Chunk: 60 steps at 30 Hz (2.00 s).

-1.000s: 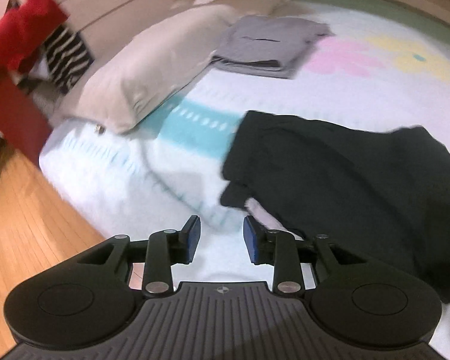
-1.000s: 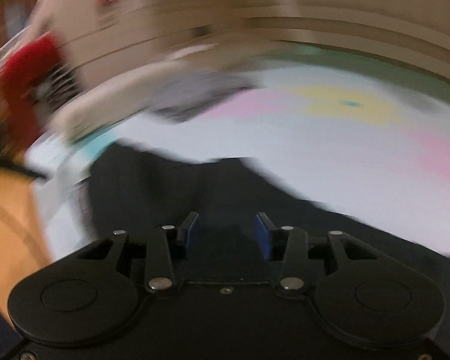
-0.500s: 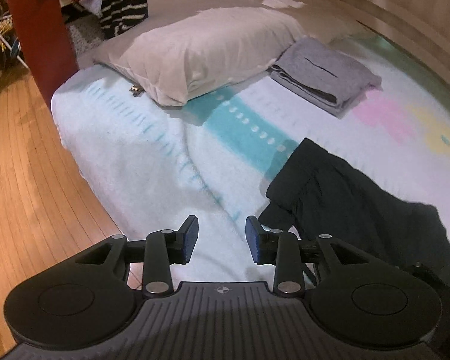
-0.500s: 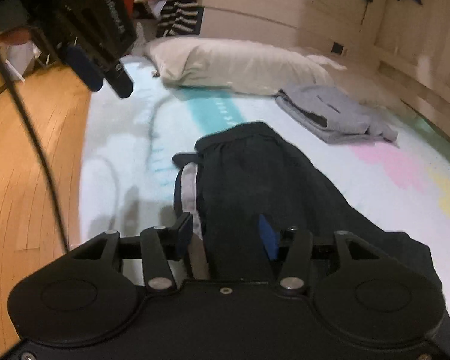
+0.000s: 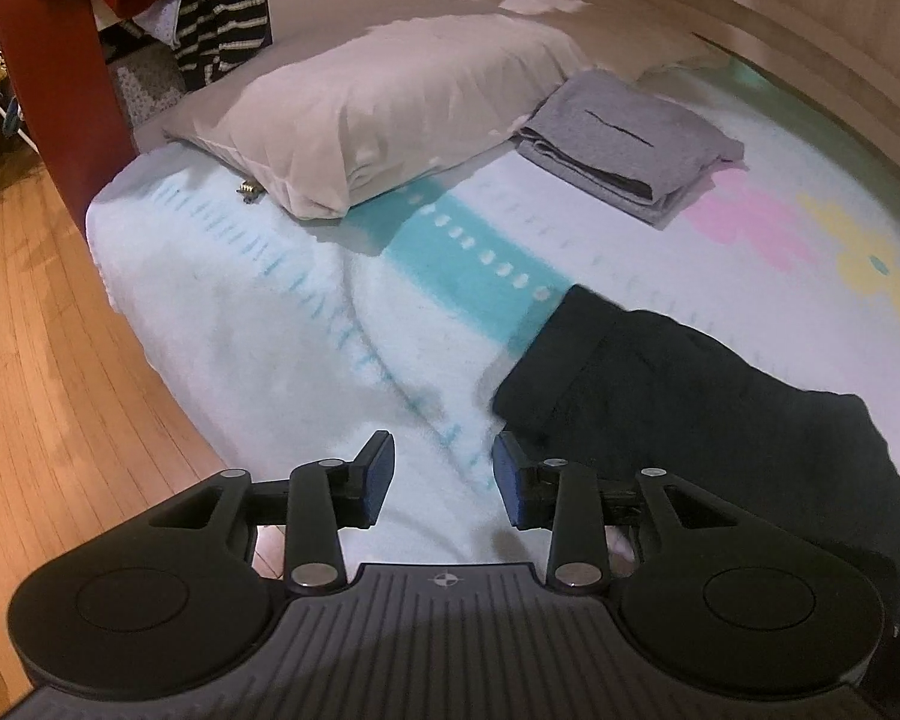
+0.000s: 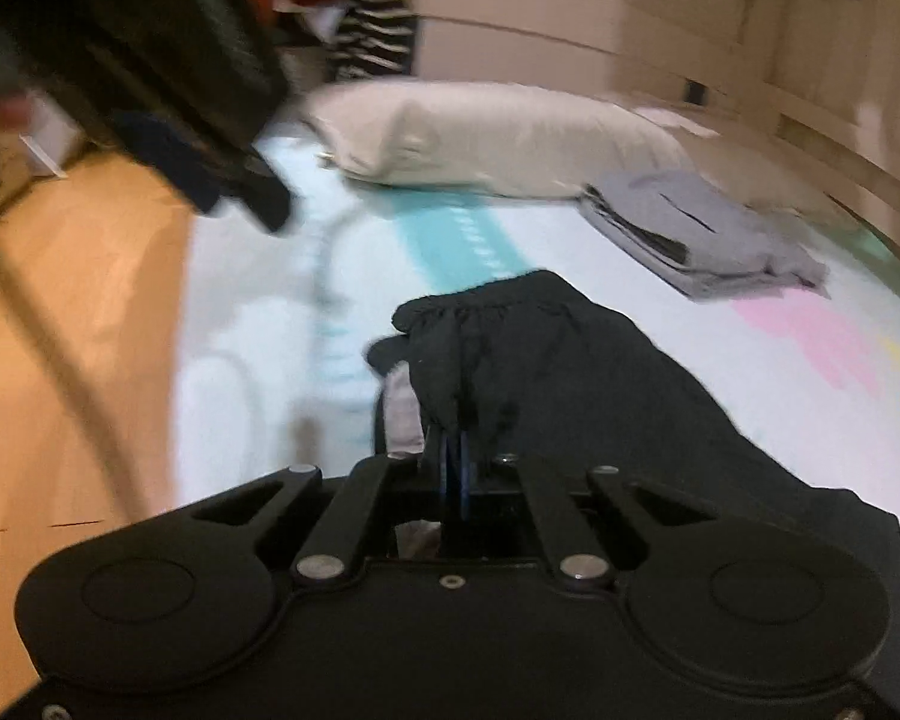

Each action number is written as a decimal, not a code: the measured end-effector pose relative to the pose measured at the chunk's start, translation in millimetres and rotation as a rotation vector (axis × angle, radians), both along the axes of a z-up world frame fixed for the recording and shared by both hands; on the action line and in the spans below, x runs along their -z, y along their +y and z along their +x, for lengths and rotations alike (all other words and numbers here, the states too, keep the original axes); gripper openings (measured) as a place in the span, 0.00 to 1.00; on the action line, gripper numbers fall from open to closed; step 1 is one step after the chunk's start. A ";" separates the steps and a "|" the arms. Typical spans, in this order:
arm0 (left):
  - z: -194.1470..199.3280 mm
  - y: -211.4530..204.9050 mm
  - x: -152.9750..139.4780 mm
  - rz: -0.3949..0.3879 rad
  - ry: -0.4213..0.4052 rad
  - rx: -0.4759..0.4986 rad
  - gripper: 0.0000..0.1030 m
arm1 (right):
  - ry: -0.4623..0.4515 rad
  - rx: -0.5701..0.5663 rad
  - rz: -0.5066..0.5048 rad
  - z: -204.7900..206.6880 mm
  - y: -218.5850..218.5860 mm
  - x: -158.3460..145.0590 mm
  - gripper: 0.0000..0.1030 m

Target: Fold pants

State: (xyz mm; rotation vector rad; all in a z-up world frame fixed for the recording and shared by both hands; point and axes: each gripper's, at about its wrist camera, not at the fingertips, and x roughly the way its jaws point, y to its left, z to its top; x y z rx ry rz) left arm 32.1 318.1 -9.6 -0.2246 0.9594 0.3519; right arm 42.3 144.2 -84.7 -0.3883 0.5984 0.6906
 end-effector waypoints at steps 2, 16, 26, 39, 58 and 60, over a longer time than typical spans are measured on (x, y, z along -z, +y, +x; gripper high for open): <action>2.3 -3.2 1.4 -0.009 0.007 0.010 0.35 | 0.061 -0.052 -0.056 -3.0 6.6 12.0 0.11; 18.3 -94.9 11.8 0.042 0.012 0.213 0.35 | 0.100 0.356 0.157 -27.8 -184.4 -44.1 0.51; 33.7 -209.5 69.6 0.138 0.160 0.414 0.35 | 0.211 0.682 -0.058 -46.4 -325.2 -6.0 0.51; 35.1 -226.8 51.0 0.149 0.075 0.242 0.41 | 0.226 1.019 0.157 -109.3 -483.9 -32.3 0.62; 9.8 -422.6 84.2 0.041 0.070 0.837 0.41 | 0.411 1.425 0.527 -209.1 -666.0 1.5 0.78; 12.5 -427.6 95.3 0.046 0.107 0.845 0.41 | 0.405 1.388 0.517 -214.5 -666.6 1.4 0.81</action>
